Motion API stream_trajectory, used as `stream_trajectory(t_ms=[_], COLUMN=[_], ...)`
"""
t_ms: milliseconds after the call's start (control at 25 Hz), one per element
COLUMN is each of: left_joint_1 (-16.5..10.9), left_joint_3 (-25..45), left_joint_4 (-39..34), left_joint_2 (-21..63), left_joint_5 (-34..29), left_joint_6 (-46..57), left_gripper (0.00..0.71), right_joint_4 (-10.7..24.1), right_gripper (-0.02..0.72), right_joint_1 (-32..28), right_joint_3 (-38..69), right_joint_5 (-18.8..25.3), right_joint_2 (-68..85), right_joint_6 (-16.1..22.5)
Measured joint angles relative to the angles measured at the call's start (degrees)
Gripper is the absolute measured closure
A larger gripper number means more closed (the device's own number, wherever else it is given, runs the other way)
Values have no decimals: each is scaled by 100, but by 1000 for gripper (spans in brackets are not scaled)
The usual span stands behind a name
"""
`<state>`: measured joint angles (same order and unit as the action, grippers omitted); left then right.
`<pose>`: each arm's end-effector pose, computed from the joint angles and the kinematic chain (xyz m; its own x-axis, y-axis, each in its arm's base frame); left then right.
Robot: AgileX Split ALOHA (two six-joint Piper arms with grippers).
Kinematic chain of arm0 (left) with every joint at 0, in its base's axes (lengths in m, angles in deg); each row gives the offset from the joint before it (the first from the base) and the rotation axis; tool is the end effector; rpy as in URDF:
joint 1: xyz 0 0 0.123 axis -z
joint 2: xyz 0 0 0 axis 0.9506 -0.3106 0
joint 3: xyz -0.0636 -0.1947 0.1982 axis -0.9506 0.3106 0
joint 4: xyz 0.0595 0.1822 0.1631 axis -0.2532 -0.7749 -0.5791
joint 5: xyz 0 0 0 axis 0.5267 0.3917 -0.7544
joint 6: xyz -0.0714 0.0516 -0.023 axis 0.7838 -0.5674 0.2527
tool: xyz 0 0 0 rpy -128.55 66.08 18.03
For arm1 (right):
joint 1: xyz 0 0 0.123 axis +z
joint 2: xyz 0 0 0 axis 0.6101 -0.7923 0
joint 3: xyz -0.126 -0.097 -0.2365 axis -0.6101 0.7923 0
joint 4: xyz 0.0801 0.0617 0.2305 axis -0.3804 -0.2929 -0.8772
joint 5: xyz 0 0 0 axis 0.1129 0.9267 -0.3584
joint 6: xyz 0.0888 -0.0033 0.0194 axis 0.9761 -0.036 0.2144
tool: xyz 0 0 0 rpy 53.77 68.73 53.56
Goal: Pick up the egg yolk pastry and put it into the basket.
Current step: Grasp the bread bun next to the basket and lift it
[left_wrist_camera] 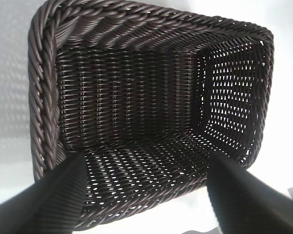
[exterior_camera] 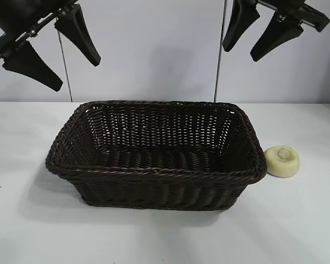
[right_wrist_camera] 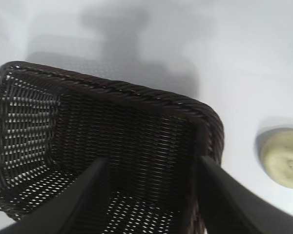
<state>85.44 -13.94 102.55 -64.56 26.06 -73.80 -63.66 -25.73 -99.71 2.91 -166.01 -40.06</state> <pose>0.3472 -0.1291 0.2744 -0.9747 -0.0212 -0.2226 0.1049 0.8360 -0.5386 0.3754 0.1002 0.3116 -0.9066 -0.0725 -0.4157 -0.1932 0.9472 0.2561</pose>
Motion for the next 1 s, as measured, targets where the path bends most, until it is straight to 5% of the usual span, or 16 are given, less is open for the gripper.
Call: stream_trajectory(t_ms=[320,640,1000], left_joint_1=[0,0,5], left_joint_3=[0,0,0], left_joint_4=[5,5,5], left_joint_2=[0,0,0], left_joint_5=[-28,-29,-35], left_joint_6=[-5,-5,-48], left_gripper=[203,203,203], right_joint_4=[230,288,299], right_gripper=[311,311,239], right_joint_1=[-523,-1372,-1431], right_joint_3=[0,0,133], right_joint_5=[262,952,771], right_joint_2=[0,0,0], right_joint_6=[-14,-429,-526])
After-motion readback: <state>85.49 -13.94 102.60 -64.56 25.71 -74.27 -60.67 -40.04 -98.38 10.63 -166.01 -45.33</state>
